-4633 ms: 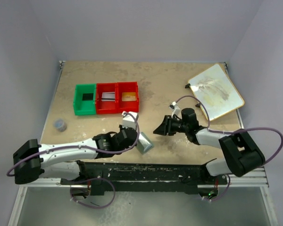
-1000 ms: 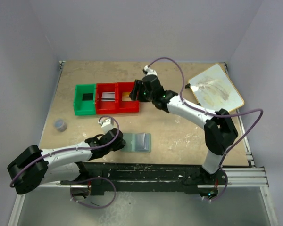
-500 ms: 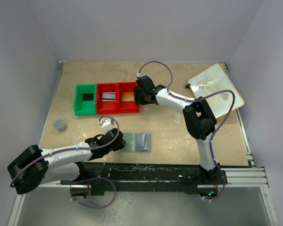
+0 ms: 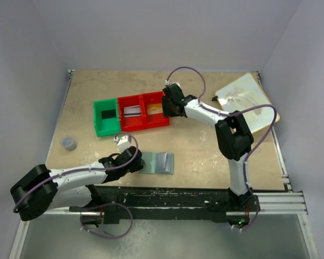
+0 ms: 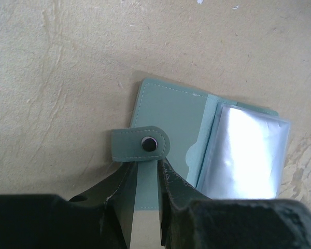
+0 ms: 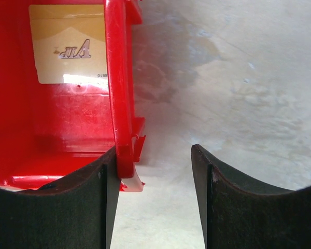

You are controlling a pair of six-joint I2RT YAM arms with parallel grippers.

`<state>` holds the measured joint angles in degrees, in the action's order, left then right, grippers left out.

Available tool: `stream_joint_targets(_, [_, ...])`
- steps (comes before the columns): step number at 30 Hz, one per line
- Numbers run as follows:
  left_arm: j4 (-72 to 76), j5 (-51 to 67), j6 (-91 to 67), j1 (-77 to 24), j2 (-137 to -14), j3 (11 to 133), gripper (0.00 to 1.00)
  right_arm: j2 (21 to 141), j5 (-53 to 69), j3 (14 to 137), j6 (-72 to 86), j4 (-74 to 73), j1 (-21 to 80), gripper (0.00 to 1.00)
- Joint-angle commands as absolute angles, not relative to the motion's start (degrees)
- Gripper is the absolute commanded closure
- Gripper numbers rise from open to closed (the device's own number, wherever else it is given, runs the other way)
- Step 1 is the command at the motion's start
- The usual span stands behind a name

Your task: Take the credit cards out of the card holder

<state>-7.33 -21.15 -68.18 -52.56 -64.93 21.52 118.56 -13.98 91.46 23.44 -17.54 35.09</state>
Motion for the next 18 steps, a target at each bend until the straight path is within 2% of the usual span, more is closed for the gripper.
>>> stream_joint_targets(1, [-7.3,-19.42,-66.04,-52.47,-67.0,22.63,0.8,112.99,-16.15,89.35,22.57,-17.86,33.21,0.43])
stream_joint_targets(6, [-6.48,-19.11,-64.62,-52.45,-67.55,23.28,0.8,109.57,-12.75,88.59,24.54,-17.7,33.15,0.42])
stream_joint_targets(11, [-5.09,-18.79,-62.2,-52.47,-67.98,22.69,0.8,99.35,-15.12,84.83,30.73,-18.06,33.16,0.39])
stream_joint_targets(18, [-1.03,-19.24,-57.41,-52.46,-68.29,21.63,0.8,80.62,-12.47,65.38,43.29,-11.36,33.15,0.36])
